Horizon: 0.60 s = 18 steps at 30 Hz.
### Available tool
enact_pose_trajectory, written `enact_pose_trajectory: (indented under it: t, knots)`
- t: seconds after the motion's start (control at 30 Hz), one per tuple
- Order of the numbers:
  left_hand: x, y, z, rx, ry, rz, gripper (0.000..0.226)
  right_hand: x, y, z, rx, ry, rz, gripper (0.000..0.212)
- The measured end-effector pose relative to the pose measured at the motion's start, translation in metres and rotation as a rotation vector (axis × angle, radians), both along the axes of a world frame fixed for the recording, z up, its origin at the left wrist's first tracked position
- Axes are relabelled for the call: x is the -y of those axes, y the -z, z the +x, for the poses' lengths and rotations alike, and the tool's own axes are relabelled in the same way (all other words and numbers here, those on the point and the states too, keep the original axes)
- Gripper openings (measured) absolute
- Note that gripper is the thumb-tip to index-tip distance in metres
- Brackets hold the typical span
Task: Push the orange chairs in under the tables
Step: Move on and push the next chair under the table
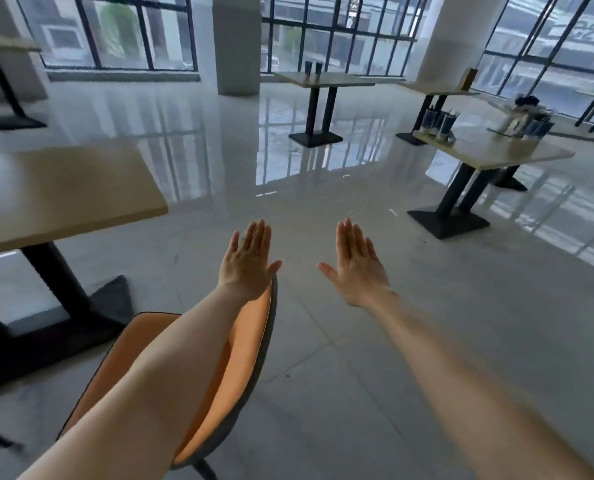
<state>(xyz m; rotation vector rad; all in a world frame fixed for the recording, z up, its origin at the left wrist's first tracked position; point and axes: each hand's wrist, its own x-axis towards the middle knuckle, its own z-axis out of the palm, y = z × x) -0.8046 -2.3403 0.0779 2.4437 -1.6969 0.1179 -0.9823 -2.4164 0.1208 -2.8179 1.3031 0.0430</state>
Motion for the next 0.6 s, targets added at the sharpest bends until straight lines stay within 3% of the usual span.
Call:
enact_pose_trajectory:
  t: [0.33,0.6]
  knots:
    - [0.095,0.013,0.057,-0.020,-0.288,0.040,0.070,0.126,0.018,0.092,-0.008,-0.302,0.041,0.077]
    - [0.082,0.035,0.087,-0.080,-0.595,0.124,0.068,0.168,0.028,0.171,-0.125,-0.640,0.079,0.076]
